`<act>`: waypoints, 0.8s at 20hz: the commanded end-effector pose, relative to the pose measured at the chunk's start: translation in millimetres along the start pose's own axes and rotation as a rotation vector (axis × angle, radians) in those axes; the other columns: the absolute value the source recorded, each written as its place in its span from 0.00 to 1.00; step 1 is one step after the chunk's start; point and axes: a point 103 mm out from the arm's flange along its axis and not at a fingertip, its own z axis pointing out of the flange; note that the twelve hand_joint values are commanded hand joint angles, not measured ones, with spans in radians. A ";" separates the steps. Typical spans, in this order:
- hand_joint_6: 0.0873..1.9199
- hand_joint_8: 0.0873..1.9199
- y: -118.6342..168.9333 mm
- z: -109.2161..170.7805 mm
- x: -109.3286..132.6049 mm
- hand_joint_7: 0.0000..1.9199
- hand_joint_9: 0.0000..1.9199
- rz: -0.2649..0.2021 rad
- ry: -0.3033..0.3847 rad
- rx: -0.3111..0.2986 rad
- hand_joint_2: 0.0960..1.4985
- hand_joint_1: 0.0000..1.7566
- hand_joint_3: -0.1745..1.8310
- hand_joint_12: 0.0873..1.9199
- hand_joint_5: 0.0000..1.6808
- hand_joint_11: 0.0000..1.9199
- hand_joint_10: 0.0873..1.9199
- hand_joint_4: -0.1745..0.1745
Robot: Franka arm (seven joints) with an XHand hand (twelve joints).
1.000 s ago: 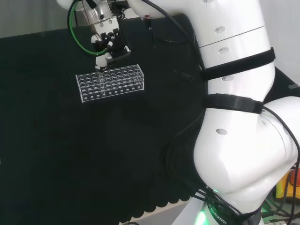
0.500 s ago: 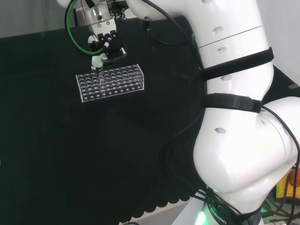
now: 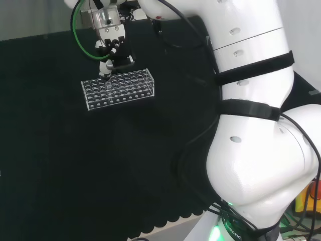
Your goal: Pick up the test tube.
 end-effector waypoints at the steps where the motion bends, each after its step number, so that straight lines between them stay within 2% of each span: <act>1: 0.36 0.34 0.0 -6.8 -1.3 0.68 0.76 0.101 0.298 -0.052 0.45 0.73 0.37 0.56 0.70 0.52 0.33 0.00; 5: 0.38 0.38 -1.0 -16.2 4.2 0.66 0.77 0.093 0.365 -0.095 0.39 0.75 0.45 0.52 0.71 0.56 0.34 0.00; 16: 0.36 0.37 -9.8 -31.9 1.6 0.67 0.78 0.098 0.392 -0.114 0.36 0.75 0.48 0.51 0.73 0.58 0.34 0.00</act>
